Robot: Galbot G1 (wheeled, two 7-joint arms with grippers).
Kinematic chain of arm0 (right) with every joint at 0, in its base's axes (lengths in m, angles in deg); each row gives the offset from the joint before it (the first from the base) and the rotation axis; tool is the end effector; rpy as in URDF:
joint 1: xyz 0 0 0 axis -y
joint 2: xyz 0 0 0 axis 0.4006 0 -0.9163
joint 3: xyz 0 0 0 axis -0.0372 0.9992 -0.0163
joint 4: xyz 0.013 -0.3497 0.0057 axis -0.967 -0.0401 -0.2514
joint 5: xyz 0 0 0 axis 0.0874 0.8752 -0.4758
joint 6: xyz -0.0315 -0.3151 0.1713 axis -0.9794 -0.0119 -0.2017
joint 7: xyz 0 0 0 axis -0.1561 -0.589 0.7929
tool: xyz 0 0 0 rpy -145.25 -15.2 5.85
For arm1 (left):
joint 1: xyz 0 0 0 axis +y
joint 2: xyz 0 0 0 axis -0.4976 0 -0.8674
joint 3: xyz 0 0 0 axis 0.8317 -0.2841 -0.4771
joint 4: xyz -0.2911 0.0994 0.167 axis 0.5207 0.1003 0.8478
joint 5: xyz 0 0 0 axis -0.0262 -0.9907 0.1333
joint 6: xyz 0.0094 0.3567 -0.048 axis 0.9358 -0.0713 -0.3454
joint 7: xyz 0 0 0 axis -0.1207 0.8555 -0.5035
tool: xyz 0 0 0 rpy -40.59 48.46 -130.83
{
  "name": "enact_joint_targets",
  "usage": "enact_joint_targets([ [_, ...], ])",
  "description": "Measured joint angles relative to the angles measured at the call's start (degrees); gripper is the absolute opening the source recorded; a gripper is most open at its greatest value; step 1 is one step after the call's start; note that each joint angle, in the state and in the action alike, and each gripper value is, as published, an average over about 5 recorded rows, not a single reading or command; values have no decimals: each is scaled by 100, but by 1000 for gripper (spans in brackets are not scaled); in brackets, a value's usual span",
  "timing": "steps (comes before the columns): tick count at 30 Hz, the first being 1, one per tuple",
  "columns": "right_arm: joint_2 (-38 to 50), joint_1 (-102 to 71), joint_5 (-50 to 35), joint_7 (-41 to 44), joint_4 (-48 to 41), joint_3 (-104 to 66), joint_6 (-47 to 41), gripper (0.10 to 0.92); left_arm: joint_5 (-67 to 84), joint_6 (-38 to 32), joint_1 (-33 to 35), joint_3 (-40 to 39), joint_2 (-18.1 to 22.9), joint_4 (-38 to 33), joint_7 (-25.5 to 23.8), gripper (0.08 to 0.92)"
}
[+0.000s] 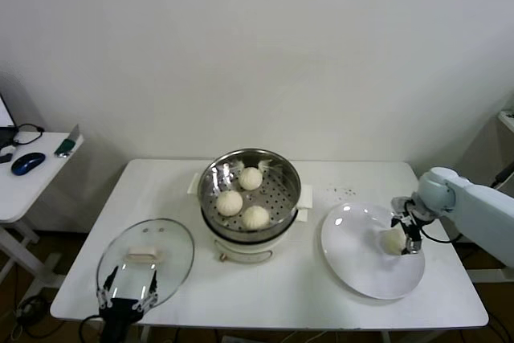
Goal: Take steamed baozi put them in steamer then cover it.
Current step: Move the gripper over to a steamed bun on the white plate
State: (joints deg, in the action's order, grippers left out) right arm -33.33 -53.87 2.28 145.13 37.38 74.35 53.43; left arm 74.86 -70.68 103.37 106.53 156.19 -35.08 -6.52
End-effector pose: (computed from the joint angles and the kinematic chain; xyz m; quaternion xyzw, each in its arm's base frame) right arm 0.4985 -0.2138 -0.2469 0.4729 -0.5118 0.5304 0.4828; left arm 0.1022 0.0857 -0.3643 0.0280 -0.9820 -0.1418 0.1212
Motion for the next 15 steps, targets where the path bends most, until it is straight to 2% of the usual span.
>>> enact_joint_targets([
  [2, -10, -18, 3, 6, -13, -16, -4, 812, -7, -2, -2, -3, 6, 3, 0, 823],
  [9, 5, -18, -33, 12, -24, -16, -52, 704, -9, -24, -7, -5, 11, 34, 6, 823],
  [15, 0, 136, -283, -5, -30, 118, -179, 689, 3, -52, 10, -13, 13, 43, 10, 823],
])
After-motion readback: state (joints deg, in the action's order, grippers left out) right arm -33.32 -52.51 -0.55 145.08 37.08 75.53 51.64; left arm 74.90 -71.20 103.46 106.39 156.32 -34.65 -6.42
